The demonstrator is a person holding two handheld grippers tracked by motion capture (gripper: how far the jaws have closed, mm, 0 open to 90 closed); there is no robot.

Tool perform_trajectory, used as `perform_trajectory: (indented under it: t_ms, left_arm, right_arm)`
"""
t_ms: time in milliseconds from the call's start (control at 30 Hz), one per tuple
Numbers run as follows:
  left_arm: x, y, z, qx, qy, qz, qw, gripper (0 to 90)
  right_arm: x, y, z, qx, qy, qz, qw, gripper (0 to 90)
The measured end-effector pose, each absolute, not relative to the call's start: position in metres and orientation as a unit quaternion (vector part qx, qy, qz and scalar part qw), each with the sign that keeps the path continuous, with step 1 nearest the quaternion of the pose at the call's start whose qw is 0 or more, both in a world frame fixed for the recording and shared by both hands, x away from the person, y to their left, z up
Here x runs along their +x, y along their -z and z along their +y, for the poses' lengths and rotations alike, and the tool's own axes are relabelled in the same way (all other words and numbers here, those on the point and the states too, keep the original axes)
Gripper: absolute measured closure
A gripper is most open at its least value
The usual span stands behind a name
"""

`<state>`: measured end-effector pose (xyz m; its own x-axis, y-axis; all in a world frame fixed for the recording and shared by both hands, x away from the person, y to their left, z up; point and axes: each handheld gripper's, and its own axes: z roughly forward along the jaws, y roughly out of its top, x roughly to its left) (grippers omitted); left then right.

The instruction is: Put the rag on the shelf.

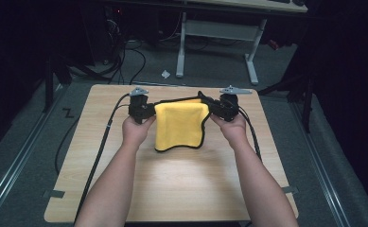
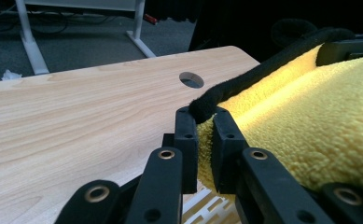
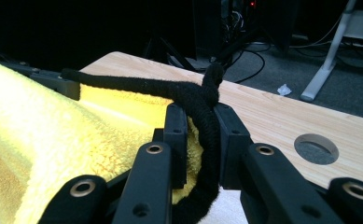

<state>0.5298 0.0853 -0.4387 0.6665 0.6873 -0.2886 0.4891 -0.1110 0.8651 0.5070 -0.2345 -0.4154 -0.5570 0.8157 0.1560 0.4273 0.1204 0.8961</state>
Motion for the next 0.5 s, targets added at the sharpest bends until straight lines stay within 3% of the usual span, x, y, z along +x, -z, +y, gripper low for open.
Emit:
perform_trajectory:
  t_ms: [500]
  left_arm:
    - [0.529, 0.457, 0.083, 0.737, -0.072, 0.410, 0.533, 83.1]
  right_arm:
    - [0.512, 0.432, -0.238, 0.455, -0.504, 0.715, 0.167, 77.2]
